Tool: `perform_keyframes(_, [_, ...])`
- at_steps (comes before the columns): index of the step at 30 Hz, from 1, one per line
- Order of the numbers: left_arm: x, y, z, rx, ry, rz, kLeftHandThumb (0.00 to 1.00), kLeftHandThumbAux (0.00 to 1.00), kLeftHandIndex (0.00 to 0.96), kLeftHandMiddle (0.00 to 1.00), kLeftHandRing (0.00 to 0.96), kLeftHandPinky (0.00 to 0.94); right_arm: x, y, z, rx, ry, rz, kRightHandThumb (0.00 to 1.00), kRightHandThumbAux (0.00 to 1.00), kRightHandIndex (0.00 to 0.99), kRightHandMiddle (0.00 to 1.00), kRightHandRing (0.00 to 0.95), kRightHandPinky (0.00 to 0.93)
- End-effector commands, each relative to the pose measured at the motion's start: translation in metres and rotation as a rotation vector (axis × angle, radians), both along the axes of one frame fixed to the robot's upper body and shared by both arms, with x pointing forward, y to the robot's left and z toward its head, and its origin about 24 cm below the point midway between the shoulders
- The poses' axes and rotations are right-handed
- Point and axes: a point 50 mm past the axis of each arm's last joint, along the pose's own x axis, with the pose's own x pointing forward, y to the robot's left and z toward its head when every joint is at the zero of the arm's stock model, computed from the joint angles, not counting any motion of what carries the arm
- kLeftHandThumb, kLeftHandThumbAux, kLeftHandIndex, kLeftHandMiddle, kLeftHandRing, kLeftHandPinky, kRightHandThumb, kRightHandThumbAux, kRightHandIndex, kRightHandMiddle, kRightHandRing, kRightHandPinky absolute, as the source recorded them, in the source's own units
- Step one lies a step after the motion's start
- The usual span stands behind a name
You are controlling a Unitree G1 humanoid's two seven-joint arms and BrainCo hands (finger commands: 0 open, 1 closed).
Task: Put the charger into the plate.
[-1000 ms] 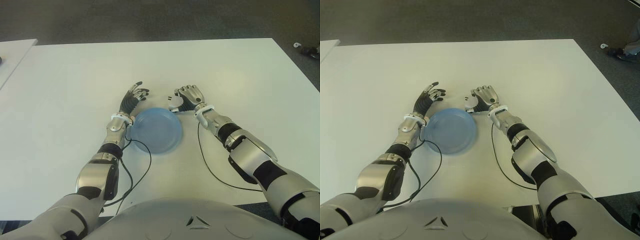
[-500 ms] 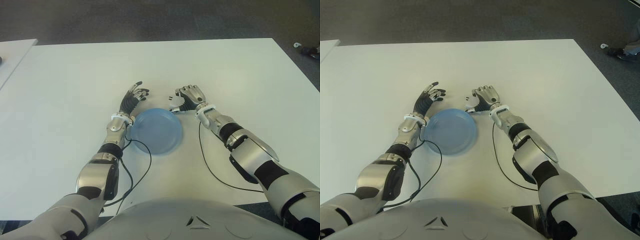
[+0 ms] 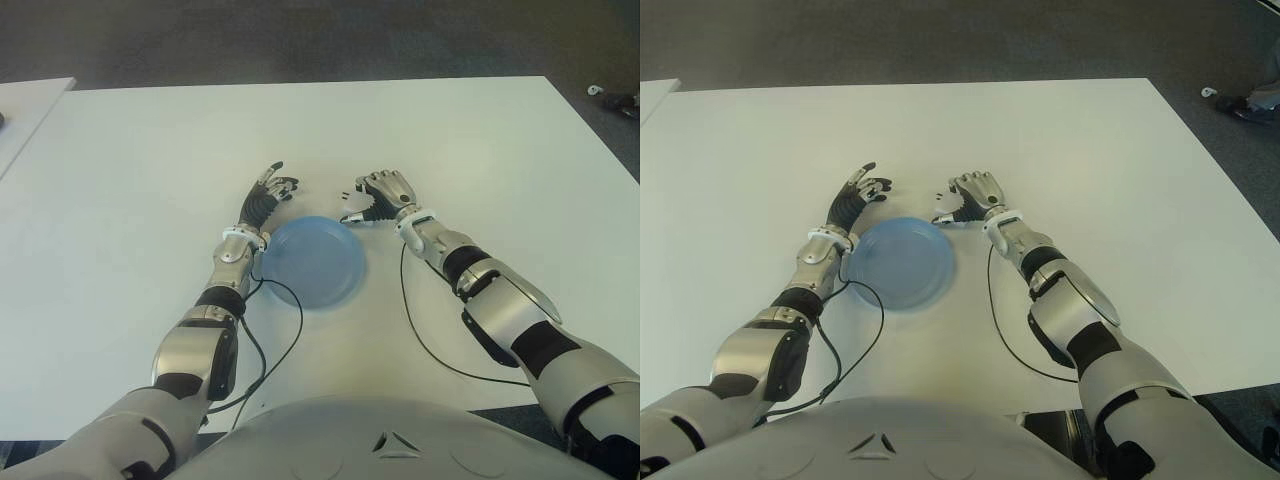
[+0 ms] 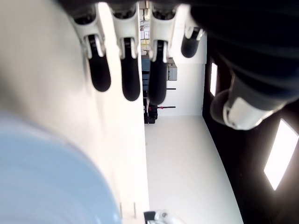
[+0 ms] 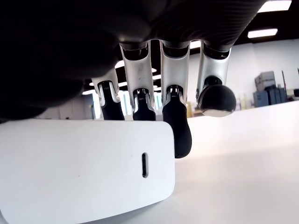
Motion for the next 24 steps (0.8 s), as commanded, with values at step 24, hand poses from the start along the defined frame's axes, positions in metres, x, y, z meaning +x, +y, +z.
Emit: perform_keyframes(24, [-0.015, -0.001, -0.023, 0.009, 0.131, 0.008, 0.000, 0.536, 0.099, 0.317, 0.316, 0.313, 0.008, 0.010, 0.043, 0.043, -0.337, 0.108, 0.745, 0.710, 0.440, 0.911, 0.904, 0.897])
